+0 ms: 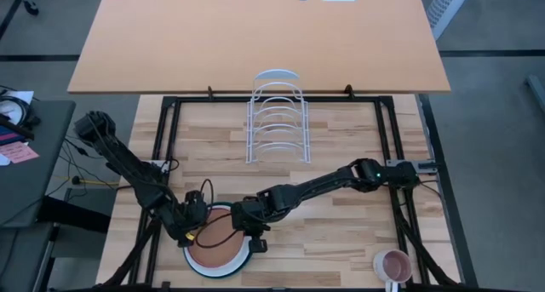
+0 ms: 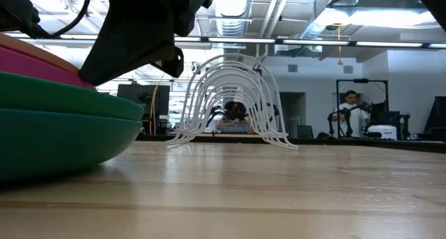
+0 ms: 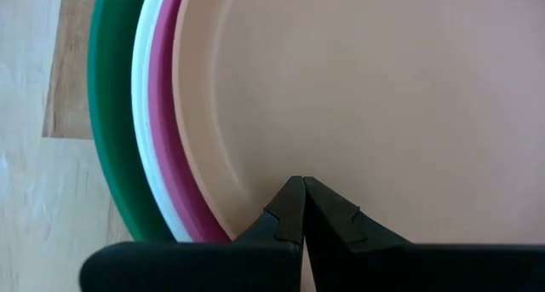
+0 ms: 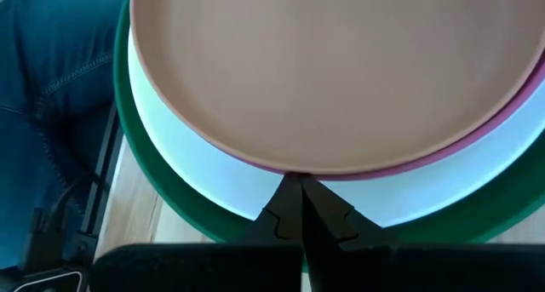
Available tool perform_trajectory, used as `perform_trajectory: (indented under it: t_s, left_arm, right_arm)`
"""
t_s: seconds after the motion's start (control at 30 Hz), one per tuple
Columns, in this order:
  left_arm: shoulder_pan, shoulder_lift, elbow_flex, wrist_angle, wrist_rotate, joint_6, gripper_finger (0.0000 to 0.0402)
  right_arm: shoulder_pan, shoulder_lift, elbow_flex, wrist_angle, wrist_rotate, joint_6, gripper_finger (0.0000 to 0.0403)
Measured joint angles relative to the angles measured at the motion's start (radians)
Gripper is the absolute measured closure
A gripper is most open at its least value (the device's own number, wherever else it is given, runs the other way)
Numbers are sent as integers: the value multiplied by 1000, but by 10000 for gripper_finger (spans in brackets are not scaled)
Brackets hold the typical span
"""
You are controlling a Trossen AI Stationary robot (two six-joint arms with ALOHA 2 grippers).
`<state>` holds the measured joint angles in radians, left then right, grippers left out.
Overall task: Sort dishes
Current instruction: Put the orange plate on the dish rack
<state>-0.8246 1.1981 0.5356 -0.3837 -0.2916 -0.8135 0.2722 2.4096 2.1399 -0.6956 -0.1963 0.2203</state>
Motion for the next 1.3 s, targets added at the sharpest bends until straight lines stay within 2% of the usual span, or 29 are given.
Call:
perform_trajectory:
  t_s: [0.17, 0.57, 1.07, 1.3]
  left_arm:
    - [0, 42, -20, 73, -5, 5, 402]
    - [0, 45, -26, 159, 10, 54, 402]
    - [0, 40, -22, 161, 9, 53, 402]
    - [1, 12, 47, 66, 30, 59, 401]
  right_arm:
    - [3, 0, -1, -7, -12, 0, 403]
    - [5, 0, -2, -10, -13, -3, 403]
    - [7, 0, -2, -14, 0, -1, 403]
    - [4, 3, -2, -6, 30, 0, 403]
